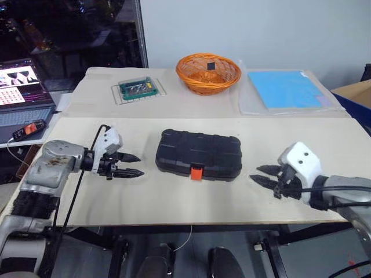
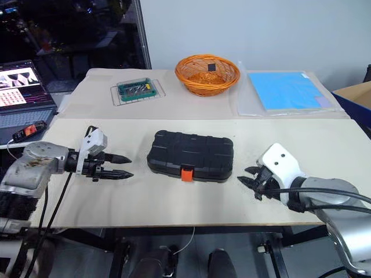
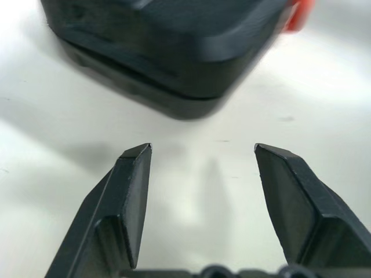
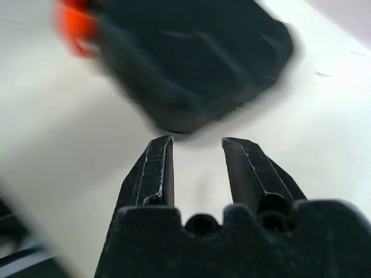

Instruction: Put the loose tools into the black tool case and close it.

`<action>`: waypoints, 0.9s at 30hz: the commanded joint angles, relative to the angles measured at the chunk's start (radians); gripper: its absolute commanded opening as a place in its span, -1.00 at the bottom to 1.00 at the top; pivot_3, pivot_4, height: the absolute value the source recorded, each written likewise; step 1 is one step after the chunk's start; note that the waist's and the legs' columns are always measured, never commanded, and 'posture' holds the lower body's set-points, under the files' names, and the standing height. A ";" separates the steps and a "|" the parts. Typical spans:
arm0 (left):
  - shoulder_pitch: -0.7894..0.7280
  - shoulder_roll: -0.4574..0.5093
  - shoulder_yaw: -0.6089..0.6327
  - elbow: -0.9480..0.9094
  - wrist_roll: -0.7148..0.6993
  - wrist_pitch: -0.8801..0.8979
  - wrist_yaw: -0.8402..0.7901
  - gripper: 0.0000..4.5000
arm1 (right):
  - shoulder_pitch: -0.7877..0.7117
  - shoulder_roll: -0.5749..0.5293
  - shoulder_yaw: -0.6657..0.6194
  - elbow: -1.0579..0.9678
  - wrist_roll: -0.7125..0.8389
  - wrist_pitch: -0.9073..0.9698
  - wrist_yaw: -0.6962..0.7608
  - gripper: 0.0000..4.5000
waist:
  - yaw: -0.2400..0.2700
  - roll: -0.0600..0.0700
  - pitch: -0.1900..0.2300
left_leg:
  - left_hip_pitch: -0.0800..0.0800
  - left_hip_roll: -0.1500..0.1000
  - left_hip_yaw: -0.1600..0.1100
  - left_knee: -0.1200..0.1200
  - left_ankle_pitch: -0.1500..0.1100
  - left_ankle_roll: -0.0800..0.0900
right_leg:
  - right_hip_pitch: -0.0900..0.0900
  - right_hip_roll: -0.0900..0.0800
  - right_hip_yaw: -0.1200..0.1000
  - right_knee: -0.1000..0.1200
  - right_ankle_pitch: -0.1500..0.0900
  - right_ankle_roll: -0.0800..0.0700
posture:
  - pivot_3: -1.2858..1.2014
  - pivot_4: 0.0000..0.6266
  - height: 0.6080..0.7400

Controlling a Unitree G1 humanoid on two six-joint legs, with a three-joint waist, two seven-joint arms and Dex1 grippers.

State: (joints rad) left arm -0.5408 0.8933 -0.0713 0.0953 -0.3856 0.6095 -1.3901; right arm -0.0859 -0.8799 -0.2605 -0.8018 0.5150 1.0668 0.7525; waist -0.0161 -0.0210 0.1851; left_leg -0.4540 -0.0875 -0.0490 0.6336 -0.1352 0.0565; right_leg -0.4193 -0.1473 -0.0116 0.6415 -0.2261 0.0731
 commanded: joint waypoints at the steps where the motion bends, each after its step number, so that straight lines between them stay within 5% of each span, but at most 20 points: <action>1: 0.014 0.032 0.081 -0.197 -0.189 0.199 -0.024 0.72 | -0.010 0.046 0.134 -0.040 0.042 0.019 -0.032 -0.88 | 0.007 -0.001 0.000 | -0.001 0.000 -0.001 0.000 0.000 0.000 | -0.001 0.000 0.000 -0.001 0.000 -0.001 | 0.03 -0.52 1.00; 3: 0.034 0.029 0.084 -0.250 -0.201 0.212 0.005 0.98 | -0.047 0.077 0.218 -0.008 0.016 0.043 -0.088 -1.00 | 0.005 -0.001 0.000 | -0.001 0.000 -0.001 0.000 0.000 0.000 | -0.001 0.000 0.000 -0.001 -0.001 0.000 | 0.03 -0.52 1.00; 6: 0.051 0.007 0.088 -0.322 -0.210 0.224 0.068 0.98 | -0.141 0.145 0.345 0.116 -0.097 0.069 -0.234 -1.00 | 0.004 -0.001 0.000 | -0.001 -0.001 0.000 0.000 0.000 0.000 | -0.002 -0.001 0.001 -0.002 0.000 0.000 | 0.03 -0.52 1.00; 13: -0.005 -0.099 0.049 -0.376 -0.177 0.207 0.234 0.98 | -0.400 0.326 0.408 0.460 -0.283 -0.024 -0.455 -1.00 | 0.005 -0.002 0.000 | -0.001 -0.001 0.000 0.000 0.002 -0.002 | -0.003 0.001 0.000 0.000 0.007 -0.002 | 0.03 -0.52 1.00; 19: -0.170 -0.206 -0.078 -0.214 -0.044 0.124 0.308 0.98 | -0.667 0.436 0.409 0.913 -0.362 -0.305 -0.445 -1.00 | 0.001 -0.002 0.001 | -0.002 -0.003 0.002 -0.001 0.007 -0.002 | -0.003 0.004 0.001 -0.002 0.013 0.001 | 0.03 -0.52 1.00; 22: -0.245 -0.262 -0.159 -0.106 0.032 0.057 0.310 0.98 | -0.684 0.413 0.419 0.960 -0.357 -0.343 -0.354 -1.00 | 0.002 -0.002 0.001 | 0.000 -0.001 0.001 -0.001 0.008 -0.003 | -0.002 0.007 0.002 -0.002 0.014 0.000 | 0.03 -0.52 1.00; 27: -0.339 -0.334 -0.224 0.100 0.110 -0.020 0.281 1.00 | -0.522 0.334 0.330 0.584 -0.208 -0.115 -0.257 -0.36 | 0.011 -0.002 0.001 | -0.003 -0.002 0.001 -0.004 0.013 0.005 | -0.003 0.008 0.003 -0.001 0.016 -0.004 | 0.03 -0.52 1.00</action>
State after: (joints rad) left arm -0.8284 0.5751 -0.2849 0.1292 -0.3126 0.6361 -1.1017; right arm -0.6473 -0.5255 0.1453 -0.0187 0.2199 0.8525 0.4589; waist -0.0049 -0.0229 0.1864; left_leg -0.4576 -0.0896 -0.0485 0.6295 -0.1227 0.0616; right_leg -0.4226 -0.1394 -0.0087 0.6402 -0.2103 0.0695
